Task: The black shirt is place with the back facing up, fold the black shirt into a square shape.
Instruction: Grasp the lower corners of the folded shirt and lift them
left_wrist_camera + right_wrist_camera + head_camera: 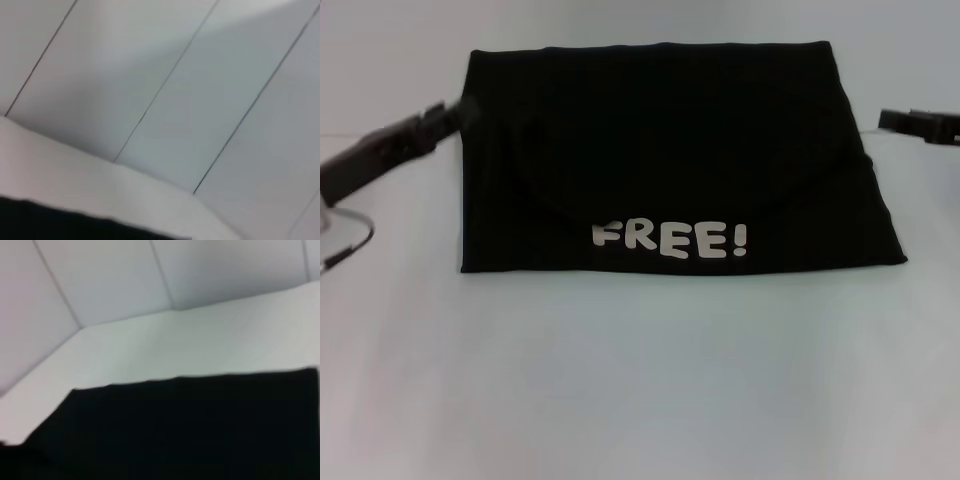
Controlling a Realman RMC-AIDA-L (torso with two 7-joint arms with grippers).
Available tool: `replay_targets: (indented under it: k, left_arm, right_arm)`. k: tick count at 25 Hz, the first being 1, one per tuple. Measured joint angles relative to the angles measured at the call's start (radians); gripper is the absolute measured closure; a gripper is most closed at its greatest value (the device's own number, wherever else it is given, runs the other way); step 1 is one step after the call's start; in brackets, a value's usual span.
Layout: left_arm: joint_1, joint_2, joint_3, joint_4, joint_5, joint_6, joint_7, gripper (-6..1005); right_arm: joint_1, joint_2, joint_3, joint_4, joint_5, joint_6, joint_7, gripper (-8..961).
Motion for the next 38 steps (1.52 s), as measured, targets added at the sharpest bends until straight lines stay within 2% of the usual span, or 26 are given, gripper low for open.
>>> replay_targets:
  k: [3,9,12,17,19,29,38]
  left_arm:
    - [0.053,-0.004,0.036,0.042,0.041,0.003,0.042,365]
    - [0.080,-0.015,0.049,0.066,0.162,-0.053,0.098,365]
    - [0.080,-0.021,0.077,0.049,0.195,-0.131,0.114,365]
    - [0.071,-0.039,0.215,0.025,0.212,-0.315,0.111,365]
    - [0.066,-0.045,0.251,0.023,0.213,-0.349,0.109,365]
    - [0.047,-0.041,0.280,-0.007,0.216,-0.413,0.108,366]
    - [0.049,-0.044,0.326,-0.012,0.218,-0.375,0.106,366]
  right_arm:
    - [-0.016,-0.017,0.001,-0.003,-0.001,-0.082,0.035,418]
    - [-0.031,-0.035,0.000,0.000,-0.003,-0.177,0.057,418]
    - [-0.032,-0.035,-0.002,0.001,-0.005,-0.205,0.057,419]
    - [-0.032,-0.033,0.002,0.004,-0.005,-0.208,0.071,419]
    - [-0.031,-0.032,0.003,0.004,-0.005,-0.207,0.076,419]
    - [-0.030,-0.028,0.007,0.005,-0.005,-0.190,0.079,421]
    - [-0.031,-0.027,0.005,0.005,-0.005,-0.168,0.079,422]
